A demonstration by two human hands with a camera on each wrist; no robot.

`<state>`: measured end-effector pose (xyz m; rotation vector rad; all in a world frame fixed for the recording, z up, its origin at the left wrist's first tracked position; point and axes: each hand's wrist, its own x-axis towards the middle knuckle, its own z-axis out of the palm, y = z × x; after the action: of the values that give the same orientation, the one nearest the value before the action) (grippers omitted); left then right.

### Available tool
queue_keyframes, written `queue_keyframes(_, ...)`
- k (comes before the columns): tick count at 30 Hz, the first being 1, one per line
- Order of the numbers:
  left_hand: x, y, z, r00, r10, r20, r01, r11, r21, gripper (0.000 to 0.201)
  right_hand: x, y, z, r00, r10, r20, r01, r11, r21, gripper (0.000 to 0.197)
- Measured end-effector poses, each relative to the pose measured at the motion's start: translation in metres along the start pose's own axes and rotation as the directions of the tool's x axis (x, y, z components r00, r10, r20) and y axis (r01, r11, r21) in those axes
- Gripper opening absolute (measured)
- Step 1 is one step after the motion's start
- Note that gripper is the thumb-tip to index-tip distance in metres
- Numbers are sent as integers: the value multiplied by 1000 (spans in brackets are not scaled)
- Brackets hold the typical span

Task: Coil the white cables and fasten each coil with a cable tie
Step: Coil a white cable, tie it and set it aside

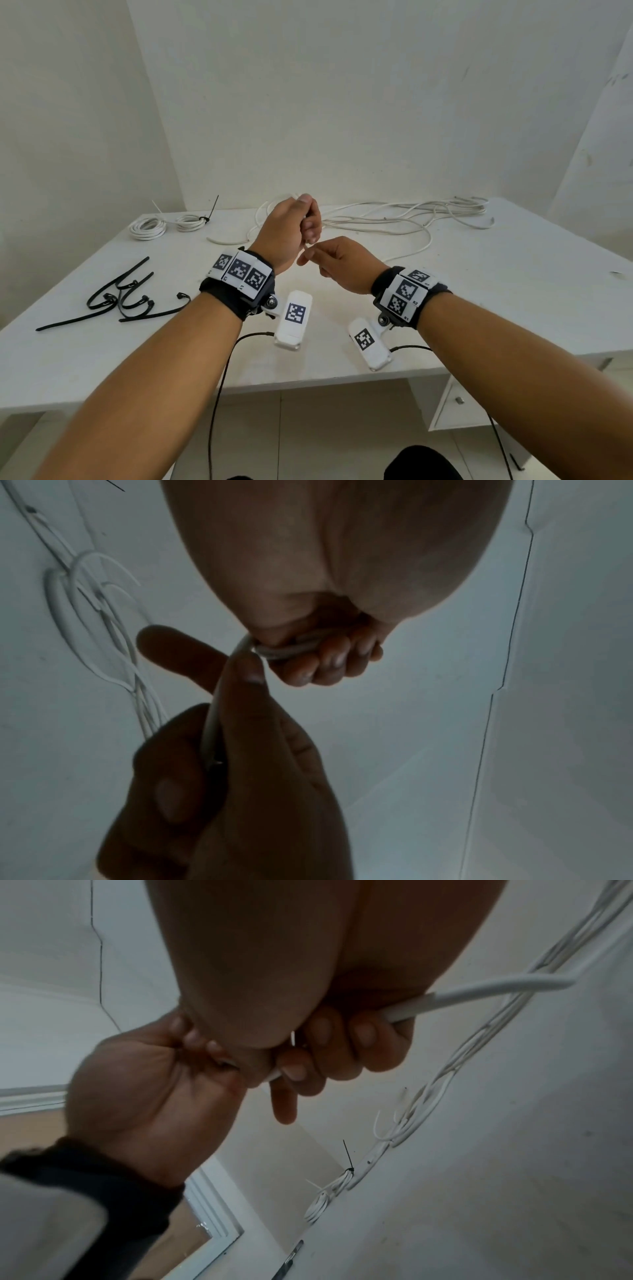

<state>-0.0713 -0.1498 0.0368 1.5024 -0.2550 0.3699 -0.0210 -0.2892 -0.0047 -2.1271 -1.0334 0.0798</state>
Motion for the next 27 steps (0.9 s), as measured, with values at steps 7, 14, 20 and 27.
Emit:
queue_keyframes(7, 0, -19, -21, 993, -79, -87, 110, 877, 467, 32, -7, -10, -4, 985, -70, 157, 115, 948, -298, 29)
queue_keyframes(14, -18, -16, -20, 948, -304, 94, 139, 660, 739, 38, 2, -23, -32, 979, -200, 51, 206, 946, -249, 8)
queue_keyframes(20, -23, -16, -10, 935, -342, 96, 298, 902, 311, 57, 6, -26, -49, 977, -198, -77, 195, 980, -44, 12)
queue_keyframes(27, -28, -8, 2, 925, -338, 173, 284, 918, 277, 60, 7, -20, -58, 964, -245, -106, 255, 962, 95, 7)
